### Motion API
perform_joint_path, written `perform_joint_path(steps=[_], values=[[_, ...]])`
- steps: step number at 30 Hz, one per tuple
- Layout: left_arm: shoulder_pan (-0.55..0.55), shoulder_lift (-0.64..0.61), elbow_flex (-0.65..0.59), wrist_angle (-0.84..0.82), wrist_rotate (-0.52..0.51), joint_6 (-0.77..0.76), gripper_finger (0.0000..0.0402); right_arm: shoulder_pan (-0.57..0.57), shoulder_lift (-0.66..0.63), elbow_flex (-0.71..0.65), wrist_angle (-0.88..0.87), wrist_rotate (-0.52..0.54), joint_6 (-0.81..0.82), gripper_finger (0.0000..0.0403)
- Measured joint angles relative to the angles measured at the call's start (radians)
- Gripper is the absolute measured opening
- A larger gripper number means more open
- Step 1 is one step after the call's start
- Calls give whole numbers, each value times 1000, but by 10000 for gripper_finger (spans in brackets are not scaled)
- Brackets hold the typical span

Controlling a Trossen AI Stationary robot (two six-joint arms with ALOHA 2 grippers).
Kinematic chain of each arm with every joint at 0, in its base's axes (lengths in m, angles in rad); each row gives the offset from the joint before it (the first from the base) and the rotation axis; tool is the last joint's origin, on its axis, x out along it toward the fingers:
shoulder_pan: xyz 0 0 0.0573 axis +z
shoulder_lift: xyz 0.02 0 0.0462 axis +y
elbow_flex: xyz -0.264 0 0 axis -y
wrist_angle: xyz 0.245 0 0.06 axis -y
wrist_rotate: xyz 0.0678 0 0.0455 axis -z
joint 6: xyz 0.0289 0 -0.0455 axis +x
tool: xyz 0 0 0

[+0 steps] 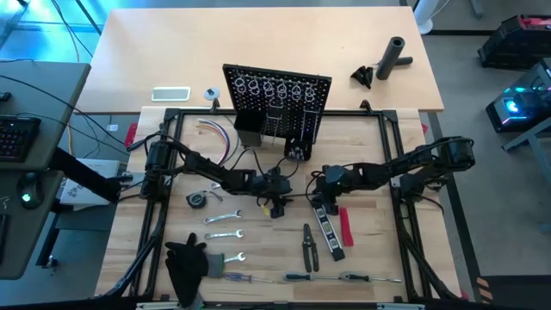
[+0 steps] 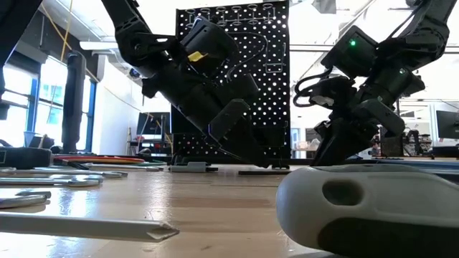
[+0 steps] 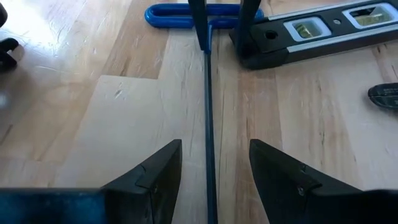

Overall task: Hang tools onto peg board
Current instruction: Hang the blue pick tool on the black pegboard

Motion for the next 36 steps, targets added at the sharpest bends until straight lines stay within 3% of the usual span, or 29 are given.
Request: perform_joint_path(steps=[9,17,24,28,33,36], values=[[0,0,0,2,1,-8,182,0,-3,54,-39,-43,-15,108],[0,0,0,13,2,-8,182,-1,-3,70,-147,72,-78,108],[1,16,26,29,11,-2,182,-1,45,72,-139,81,-87,106],[2,74,91,-18,32,-1,182,-1,112,74,-73,72,-87,83],[3,139,204,-167,-12,-9,180,5,129,75,-52,72,-91,14],[4,150,241,-217,-28,-18,178,17,129,75,-53,80,-95,11]])
